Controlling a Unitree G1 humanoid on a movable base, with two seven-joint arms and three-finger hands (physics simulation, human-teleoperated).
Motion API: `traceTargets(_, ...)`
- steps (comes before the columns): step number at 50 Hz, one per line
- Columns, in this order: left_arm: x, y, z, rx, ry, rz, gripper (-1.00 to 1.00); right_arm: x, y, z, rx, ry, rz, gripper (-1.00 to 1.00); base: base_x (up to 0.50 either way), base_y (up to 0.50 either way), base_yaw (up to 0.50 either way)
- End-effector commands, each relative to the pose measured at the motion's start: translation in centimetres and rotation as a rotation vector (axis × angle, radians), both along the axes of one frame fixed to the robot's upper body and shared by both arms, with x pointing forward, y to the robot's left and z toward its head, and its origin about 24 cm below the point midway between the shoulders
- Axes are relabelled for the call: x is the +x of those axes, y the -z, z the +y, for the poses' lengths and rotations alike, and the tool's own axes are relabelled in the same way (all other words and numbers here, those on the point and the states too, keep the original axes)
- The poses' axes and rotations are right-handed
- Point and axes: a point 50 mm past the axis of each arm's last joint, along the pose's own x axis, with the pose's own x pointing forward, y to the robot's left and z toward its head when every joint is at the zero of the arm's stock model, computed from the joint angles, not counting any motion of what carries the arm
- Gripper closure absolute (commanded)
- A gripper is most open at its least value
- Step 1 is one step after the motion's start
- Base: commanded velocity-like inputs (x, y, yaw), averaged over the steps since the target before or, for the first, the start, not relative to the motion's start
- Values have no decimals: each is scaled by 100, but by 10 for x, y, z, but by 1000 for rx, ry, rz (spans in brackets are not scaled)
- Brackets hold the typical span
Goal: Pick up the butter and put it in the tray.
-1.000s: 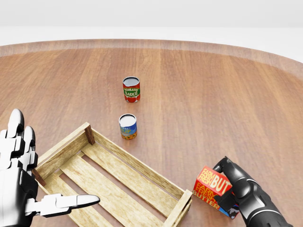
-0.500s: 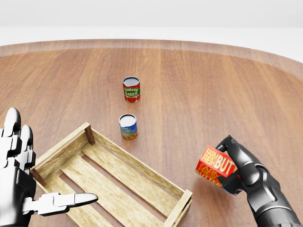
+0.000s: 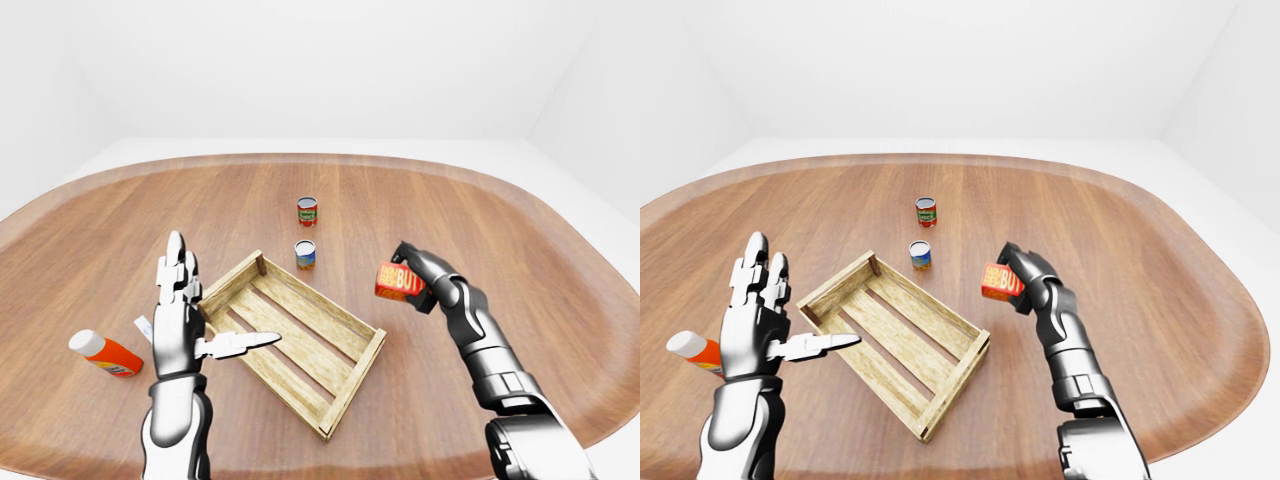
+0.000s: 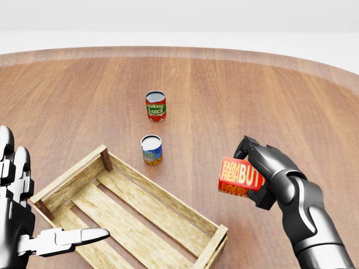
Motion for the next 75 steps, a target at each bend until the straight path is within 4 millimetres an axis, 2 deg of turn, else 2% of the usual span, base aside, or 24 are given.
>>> traceTargets(1,0,0,1,7,-10,2,-100,3,-26,21,-95,-90,-57,100,0,0,0)
traceTargets(6,-1,0,-1,17,-2,1,-100,5,-32,30,-107,-107,-76,100,0,0,0)
traceTargets(15,-3,-2,0,20,-10,-4,-100,9,-24,51,-106,-150,-48,100,0,0,0)
traceTargets(26,-3,-1,-2,21,-5,-4,-100,16,-27,69,-86,-183,-56,100,0,0,0)
traceTargets(32,-3,-1,-2,20,-4,-3,-100,21,-30,86,-60,-209,-72,100,0,0,0)
traceTargets(41,-2,0,-4,24,3,0,-100,24,-19,108,-15,-225,-60,100,0,0,0)
traceTargets(47,0,2,-3,7,3,3,-100,28,-11,112,53,-182,-43,100,0,0,0)
traceTargets(54,0,2,-4,15,6,4,-100,27,0,123,27,-204,-1,100,0,0,0)
traceTargets(75,0,2,-4,14,7,4,-100,26,-4,159,64,-253,6,100,0,0,0)
